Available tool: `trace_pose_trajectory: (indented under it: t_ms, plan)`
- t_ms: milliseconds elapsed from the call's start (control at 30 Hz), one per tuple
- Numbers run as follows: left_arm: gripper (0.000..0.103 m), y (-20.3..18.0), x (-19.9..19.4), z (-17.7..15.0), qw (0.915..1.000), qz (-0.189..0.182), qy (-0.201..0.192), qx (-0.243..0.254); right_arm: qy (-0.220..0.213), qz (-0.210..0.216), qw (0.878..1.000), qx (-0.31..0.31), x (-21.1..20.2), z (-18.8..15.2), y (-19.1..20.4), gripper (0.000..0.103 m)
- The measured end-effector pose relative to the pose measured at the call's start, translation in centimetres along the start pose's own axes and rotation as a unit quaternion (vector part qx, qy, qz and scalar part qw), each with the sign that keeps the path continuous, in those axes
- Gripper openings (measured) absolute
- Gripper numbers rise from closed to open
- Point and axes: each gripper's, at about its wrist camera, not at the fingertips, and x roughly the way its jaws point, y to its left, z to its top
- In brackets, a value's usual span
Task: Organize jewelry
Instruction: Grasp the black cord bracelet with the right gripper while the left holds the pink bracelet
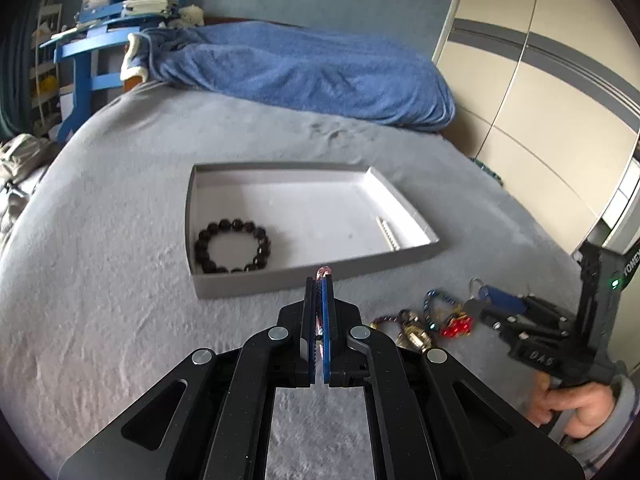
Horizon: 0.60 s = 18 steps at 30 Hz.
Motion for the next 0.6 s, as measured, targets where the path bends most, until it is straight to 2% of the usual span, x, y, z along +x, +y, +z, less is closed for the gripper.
trace_pose_trajectory:
  t_ms: [333,600]
  plan:
    - [0.003,-0.6,-0.6,2.7,0.9996,-0.003,-0.019,0.021,-0.007,0.014,1.000,-0.015,1.1,2.0,1.8,0.048]
    - [0.003,0.3,0.6,4.9,0.9997,-0.006,-0.025,0.004,-0.006,0.016,0.999,-0.043,2.7,4.5,2.6,0.048]
